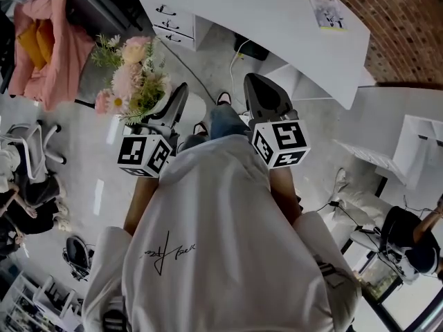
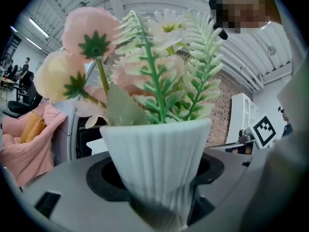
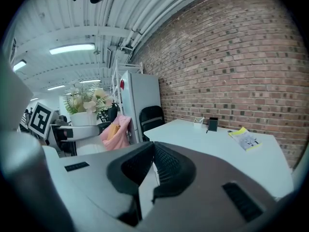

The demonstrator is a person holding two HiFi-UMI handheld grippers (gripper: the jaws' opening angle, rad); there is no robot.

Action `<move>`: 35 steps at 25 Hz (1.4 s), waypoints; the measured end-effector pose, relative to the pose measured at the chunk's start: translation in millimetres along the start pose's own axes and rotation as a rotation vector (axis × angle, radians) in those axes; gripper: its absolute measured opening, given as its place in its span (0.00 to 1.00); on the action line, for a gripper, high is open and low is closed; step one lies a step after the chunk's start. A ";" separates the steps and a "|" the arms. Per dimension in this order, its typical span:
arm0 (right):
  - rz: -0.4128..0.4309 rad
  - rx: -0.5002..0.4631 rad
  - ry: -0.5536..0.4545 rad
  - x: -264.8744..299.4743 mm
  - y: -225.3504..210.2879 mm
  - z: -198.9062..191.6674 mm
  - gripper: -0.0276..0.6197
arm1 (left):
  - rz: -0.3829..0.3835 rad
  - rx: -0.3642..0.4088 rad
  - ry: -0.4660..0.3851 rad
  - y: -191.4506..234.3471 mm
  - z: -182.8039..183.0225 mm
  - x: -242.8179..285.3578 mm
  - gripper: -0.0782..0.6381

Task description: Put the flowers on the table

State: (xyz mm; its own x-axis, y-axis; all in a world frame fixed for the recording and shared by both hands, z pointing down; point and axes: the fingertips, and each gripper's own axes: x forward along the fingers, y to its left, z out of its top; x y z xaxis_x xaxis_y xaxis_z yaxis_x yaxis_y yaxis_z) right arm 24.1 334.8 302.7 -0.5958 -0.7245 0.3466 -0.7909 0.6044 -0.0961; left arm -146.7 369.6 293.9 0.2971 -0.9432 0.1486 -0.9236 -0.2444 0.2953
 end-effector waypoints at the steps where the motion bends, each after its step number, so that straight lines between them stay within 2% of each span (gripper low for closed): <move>1: -0.001 0.003 -0.002 4.1 -2.0 1.0 0.08 | -0.002 0.001 0.000 1.5 1.1 4.0 0.60; 9: -0.027 0.012 -0.026 43.8 -32.5 15.6 0.08 | 0.000 0.030 0.003 21.8 12.7 51.9 0.60; 15: -0.035 0.015 -0.022 71.8 -69.6 22.2 0.08 | -0.005 0.049 0.017 30.1 20.7 108.6 0.60; 27: -0.010 0.070 0.000 131.5 -145.3 37.1 0.08 | -0.012 0.048 0.044 29.2 38.7 217.3 0.60; 35: -0.005 0.089 -0.035 156.3 -200.4 56.4 0.08 | -0.008 0.076 0.028 19.9 55.7 278.8 0.60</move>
State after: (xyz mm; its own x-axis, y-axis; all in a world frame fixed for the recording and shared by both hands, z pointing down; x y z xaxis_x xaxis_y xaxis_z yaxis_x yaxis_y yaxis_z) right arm 81.5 81.7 323.5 -0.5954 -0.7392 0.3147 -0.8020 0.5704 -0.1775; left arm -95.7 89.2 288.7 0.3099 -0.9348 0.1734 -0.9367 -0.2688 0.2245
